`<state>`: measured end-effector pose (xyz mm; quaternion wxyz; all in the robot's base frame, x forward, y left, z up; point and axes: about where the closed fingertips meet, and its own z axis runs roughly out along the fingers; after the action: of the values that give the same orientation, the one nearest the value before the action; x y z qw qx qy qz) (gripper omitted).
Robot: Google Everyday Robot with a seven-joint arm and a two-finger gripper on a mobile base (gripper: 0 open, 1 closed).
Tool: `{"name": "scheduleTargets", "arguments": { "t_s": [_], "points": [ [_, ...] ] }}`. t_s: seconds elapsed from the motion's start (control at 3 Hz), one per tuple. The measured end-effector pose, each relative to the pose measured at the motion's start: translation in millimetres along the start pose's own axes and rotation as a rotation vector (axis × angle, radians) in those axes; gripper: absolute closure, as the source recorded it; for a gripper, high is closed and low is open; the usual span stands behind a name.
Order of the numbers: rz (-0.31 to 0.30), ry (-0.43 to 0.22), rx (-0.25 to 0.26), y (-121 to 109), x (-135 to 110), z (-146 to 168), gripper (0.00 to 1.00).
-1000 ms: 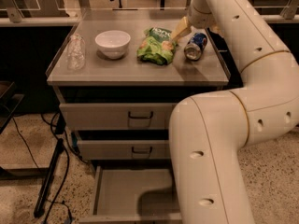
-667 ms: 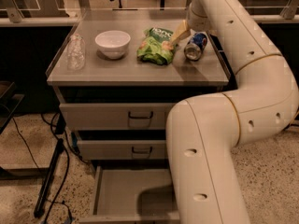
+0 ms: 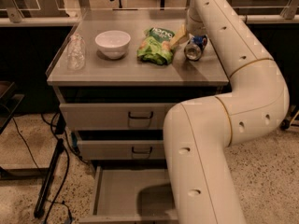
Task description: Place pepsi can into bottom drawer
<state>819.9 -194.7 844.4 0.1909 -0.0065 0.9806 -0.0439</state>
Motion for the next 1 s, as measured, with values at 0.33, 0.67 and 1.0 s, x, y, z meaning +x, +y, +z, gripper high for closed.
{"name": "scheduleTargets", "arguments": {
  "t_s": [0.33,0.67,1.0],
  "points": [
    [0.013,0.011,-0.011,-2.6,3.4,9.4,0.00],
    [0.013,0.011,-0.011,-2.6,3.4,9.4,0.27],
    [0.013,0.011,-0.011,-2.6,3.4,9.4,0.50]
  ]
}}
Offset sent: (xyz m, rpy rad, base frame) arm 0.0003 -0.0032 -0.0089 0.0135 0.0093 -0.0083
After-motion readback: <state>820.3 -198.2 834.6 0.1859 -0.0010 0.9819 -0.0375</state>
